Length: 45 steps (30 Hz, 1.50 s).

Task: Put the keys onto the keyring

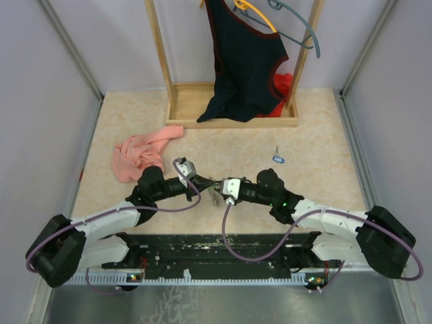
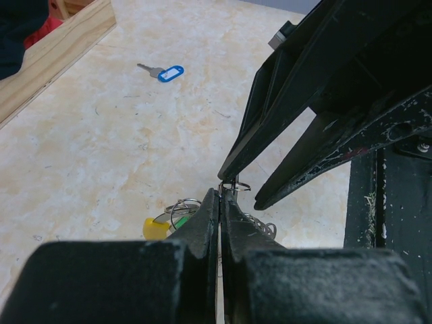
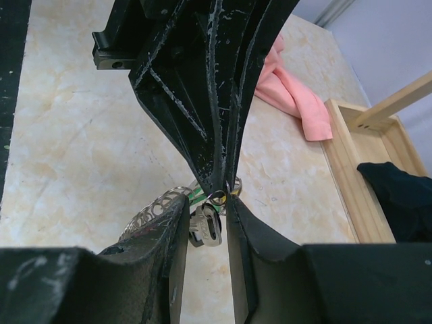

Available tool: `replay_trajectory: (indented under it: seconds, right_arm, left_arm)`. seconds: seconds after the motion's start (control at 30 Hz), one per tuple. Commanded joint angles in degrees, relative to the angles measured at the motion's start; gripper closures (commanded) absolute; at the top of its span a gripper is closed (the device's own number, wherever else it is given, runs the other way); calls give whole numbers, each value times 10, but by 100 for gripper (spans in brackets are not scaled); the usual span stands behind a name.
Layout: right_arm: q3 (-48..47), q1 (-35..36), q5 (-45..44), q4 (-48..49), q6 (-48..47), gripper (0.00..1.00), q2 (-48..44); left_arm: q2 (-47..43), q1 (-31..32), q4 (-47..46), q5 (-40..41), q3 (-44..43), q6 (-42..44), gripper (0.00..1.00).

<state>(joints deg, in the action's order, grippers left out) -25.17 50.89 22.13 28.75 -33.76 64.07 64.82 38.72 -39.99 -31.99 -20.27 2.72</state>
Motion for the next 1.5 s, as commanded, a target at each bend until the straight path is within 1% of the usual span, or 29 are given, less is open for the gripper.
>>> replay_trajectory:
  seconds: [0.0,0.17,0.27,0.37,0.47,0.63,0.8,0.97,1.07,1.17,1.2,1.3,1.47]
  right_arm:
    - [-10,2,0,52,11,71,11]
    - [-1,2,-35,70,9,73,16]
    - [2,2,-54,72,2,78,16]
    - [2,2,-65,63,-5,87,16]
    - [1,2,-71,51,-11,100,14]
    - [6,2,-77,32,-21,100,4]
    - [11,2,-77,8,-29,100,-6]
    - [10,2,-52,12,-19,100,0]
    - [11,2,-36,33,-11,100,9]
    - [10,2,-24,42,-5,100,14]
    - [11,2,-20,46,-2,100,16]
    - [5,2,-1,52,4,100,22]
    - [1,2,8,51,11,100,30]
  left_arm:
    - [-5,-2,-44,1,-3,-22,99]
    - [1,-1,-51,-9,-3,-29,99]
    - [2,-1,-50,-11,-3,-29,99]
    - [0,-1,-50,-13,-2,-30,99]
    - [-3,-2,-50,-14,-1,-31,99]
    - [-10,-1,-53,-6,2,-37,99]
    - [-20,-2,-71,23,7,-60,99]
    - [-12,1,-108,39,7,-97,99]
    - [-3,10,-151,64,20,-115,99]
    - [4,17,-224,94,45,-140,99]
    - [8,19,-236,102,48,-145,99]
    - [30,27,-274,111,52,-155,99]
    - [72,38,-377,142,82,-180,100]
